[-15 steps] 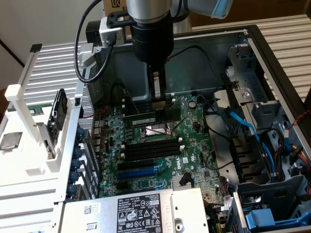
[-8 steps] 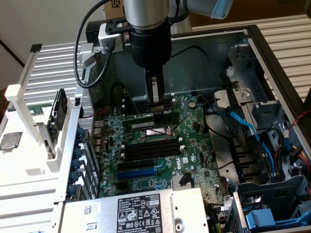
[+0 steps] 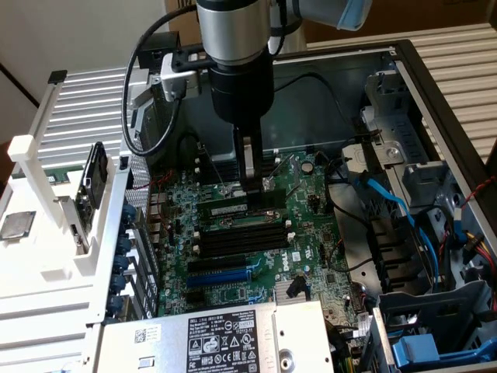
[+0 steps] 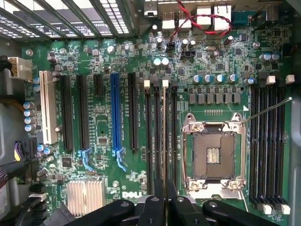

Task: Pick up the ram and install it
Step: 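Insert the ram into the slot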

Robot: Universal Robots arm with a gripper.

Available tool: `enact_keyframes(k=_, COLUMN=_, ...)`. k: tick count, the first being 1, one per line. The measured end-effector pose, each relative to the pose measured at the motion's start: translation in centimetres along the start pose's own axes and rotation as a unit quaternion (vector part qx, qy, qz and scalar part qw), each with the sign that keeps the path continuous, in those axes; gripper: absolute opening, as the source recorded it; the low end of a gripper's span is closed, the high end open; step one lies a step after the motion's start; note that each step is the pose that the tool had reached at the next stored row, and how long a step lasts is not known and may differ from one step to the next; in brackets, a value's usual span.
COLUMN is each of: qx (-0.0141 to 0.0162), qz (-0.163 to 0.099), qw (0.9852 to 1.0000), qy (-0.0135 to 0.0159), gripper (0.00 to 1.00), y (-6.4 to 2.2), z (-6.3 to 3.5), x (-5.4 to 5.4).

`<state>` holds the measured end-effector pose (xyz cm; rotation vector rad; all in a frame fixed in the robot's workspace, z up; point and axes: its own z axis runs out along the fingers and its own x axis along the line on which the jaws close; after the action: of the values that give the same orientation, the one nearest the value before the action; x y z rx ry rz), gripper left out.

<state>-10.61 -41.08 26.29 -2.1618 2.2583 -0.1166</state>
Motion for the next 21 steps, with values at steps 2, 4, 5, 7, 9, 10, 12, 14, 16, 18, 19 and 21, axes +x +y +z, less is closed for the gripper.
enact_keyframes(k=2, qx=0.0000, qz=0.000, qw=1.0000, qy=0.0001, gripper=0.12, y=0.01, z=0.25, x=0.14)
enact_keyframes(k=4, qx=0.0000, qz=0.000, qw=1.0000, qy=0.0000, gripper=0.12, y=0.00, z=0.38, x=0.39)
enact_keyframes(k=5, qx=0.0000, qz=0.000, qw=1.0000, qy=0.0001, gripper=0.12, y=0.00, z=0.40, x=0.55)
enact_keyframes(k=7, qx=0.0000, qz=0.000, qw=1.0000, qy=0.0000, gripper=0.12, y=-0.01, z=0.47, x=0.89)
enact_keyframes(k=9, qx=0.0000, qz=0.000, qw=1.0000, qy=0.0000, gripper=0.12, y=-0.01, z=0.50, x=0.90)
enact_keyframes(k=10, qx=0.0000, qz=0.000, qw=1.0000, qy=0.0001, gripper=0.12, y=-0.01, z=0.50, x=0.90)
enact_keyframes(k=12, qx=-0.0001, qz=0.000, qw=1.0000, qy=0.0001, gripper=0.12, y=-0.02, z=0.50, x=0.91)
enact_keyframes(k=14, qx=-0.0005, qz=0.000, qw=1.0000, qy=0.0000, gripper=0.12, y=-0.02, z=0.55, x=0.90)
enact_keyframes(k=16, qx=-0.0042, qz=0.000, qw=1.0000, qy=0.0002, gripper=0.12, y=-0.10, z=0.58, x=0.90)
enact_keyframes(k=18, qx=-0.0085, qz=0.000, qw=1.0000, qy=0.0003, gripper=0.12, y=-0.40, z=0.60, x=0.88)
enact_keyframes(k=19, qx=-0.0092, qz=0.000, qw=1.0000, qy=0.0003, gripper=0.12, y=-0.51, z=0.62, x=0.88)
enact_keyframes(k=21, qx=-0.0101, qz=-0.001, qw=0.9999, qy=0.0003, gripper=0.12, y=-0.64, z=0.65, x=0.88)
